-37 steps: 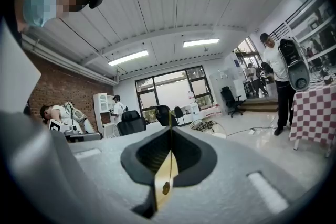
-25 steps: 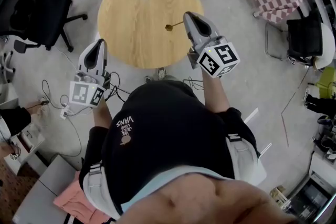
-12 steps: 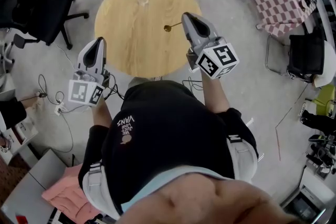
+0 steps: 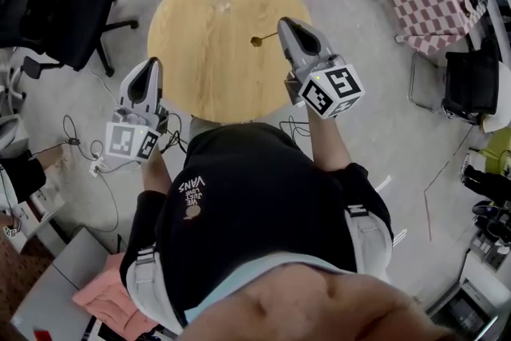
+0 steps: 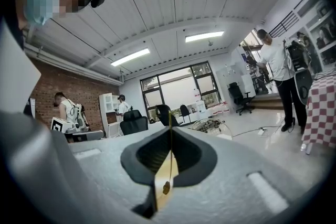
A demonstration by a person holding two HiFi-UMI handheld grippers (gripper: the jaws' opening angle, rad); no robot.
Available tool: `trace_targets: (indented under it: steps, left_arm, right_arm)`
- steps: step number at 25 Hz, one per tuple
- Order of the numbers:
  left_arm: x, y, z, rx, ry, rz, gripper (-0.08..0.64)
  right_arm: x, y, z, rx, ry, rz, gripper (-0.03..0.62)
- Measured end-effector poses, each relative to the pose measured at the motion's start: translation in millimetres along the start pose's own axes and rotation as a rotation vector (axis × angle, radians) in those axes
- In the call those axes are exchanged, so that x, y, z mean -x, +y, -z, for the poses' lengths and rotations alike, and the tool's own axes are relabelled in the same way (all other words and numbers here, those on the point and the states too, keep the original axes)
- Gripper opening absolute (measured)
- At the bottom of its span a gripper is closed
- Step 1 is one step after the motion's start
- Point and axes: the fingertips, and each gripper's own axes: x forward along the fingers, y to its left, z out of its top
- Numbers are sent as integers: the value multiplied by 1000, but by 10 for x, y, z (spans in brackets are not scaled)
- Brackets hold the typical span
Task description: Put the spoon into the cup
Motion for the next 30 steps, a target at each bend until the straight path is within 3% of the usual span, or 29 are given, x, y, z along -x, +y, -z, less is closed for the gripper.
trace_targets:
  steps: [14, 30]
  left_arm:
    - [-339, 740, -68, 18, 44, 177, -3]
    - [-575, 1361, -85, 16, 67, 292, -3]
  right_arm:
    - [-526, 101, -54, -15, -32, 170, -3]
    - [-1010, 152, -97, -4, -79, 294, -3]
